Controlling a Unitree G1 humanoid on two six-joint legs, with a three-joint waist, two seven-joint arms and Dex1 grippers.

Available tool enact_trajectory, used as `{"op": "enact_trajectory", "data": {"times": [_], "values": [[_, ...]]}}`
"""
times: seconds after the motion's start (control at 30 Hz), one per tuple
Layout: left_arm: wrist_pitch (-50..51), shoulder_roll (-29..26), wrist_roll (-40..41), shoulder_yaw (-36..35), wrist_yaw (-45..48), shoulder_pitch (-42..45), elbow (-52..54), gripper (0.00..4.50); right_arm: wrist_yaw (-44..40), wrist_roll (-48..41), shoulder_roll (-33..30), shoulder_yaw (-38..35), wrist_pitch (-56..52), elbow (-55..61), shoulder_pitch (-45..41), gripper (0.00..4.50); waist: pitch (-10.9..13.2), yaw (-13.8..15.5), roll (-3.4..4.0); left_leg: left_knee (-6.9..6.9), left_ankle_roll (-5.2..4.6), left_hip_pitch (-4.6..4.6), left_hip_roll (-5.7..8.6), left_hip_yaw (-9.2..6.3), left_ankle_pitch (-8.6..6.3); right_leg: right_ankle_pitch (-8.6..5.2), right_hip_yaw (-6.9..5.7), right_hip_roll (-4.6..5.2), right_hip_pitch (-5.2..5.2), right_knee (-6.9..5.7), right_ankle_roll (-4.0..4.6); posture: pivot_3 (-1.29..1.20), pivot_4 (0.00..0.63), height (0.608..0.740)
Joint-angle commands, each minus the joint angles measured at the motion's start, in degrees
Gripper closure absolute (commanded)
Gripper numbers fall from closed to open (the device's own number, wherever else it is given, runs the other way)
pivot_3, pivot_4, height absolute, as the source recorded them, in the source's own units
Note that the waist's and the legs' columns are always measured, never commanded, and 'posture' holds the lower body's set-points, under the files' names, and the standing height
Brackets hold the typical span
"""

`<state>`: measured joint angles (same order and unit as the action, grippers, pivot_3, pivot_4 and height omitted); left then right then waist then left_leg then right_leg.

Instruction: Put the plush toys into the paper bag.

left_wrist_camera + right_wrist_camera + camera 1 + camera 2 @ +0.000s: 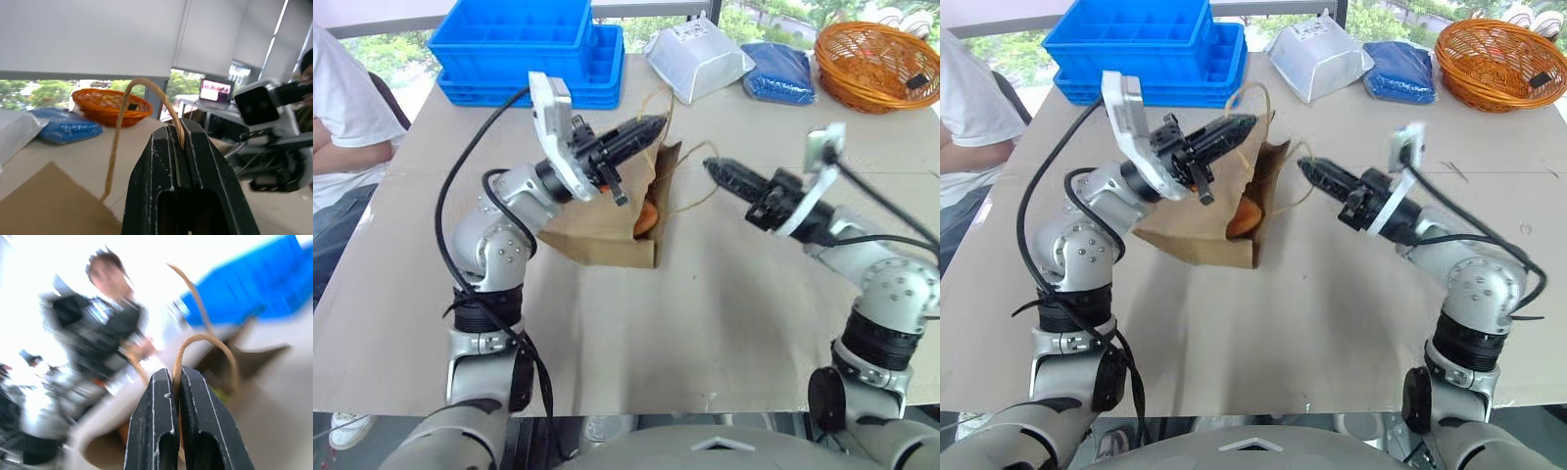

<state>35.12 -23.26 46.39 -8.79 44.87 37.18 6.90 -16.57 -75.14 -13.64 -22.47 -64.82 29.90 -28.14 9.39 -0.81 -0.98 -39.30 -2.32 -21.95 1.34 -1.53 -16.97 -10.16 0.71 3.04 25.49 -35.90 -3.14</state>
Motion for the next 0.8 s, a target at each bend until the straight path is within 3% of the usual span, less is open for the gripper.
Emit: {"op": "enact_trajectory", "data": {"times": [0.03,0.2,0.4,0.67,0.8], "values": [[1.55,-0.96,2.42,-2.37,0.66,2.72,-2.69,4.50,9.96,-16.98,-5.18,-0.36,4.20,3.52,-1.49,4.48,0.00,-0.09,0.01,0.00,-0.01,0.02,0.00,0.01,-0.01,0.00,-0.01,-0.02,-0.02,0.01,0.00,0.00,0.150,0.740],[1.01,-1.59,0.37,-0.87,3.94,6.56,-8.08,4.50,21.62,-33.76,-15.99,2.91,13.07,6.28,-3.85,4.48,0.02,-0.07,0.01,-0.01,-0.03,-0.02,0.02,0.06,0.00,-0.01,0.02,-0.01,0.00,0.03,-0.01,0.00,0.150,0.740],[-2.96,-1.67,-4.38,1.38,9.43,13.34,-17.46,4.50,25.14,-37.86,-24.01,5.62,19.83,8.56,-4.87,4.48,0.02,-0.01,-0.02,-0.05,-0.14,-0.05,0.01,0.10,-0.05,-0.01,0.04,-0.04,-0.03,0.06,-0.01,0.00,0.150,0.740],[-4.11,-3.98,-13.31,7.65,17.73,23.69,-30.57,4.50,27.01,-37.86,-27.07,8.65,26.02,11.20,-3.62,4.48,0.03,0.02,-0.03,-0.06,-0.20,-0.09,-0.02,0.10,-0.09,-0.01,0.05,-0.05,-0.01,0.08,-0.01,0.00,0.150,0.740],[-3.48,-5.57,-15.22,8.21,20.75,28.74,-34.03,4.50,30.59,-37.86,-24.92,13.38,29.69,11.27,-9.65,4.48,0.03,-0.25,-0.04,-0.05,-0.21,-0.09,-0.06,0.15,-0.09,-0.01,0.09,-0.07,0.04,0.07,-0.01,0.00,0.150,0.740]]}}
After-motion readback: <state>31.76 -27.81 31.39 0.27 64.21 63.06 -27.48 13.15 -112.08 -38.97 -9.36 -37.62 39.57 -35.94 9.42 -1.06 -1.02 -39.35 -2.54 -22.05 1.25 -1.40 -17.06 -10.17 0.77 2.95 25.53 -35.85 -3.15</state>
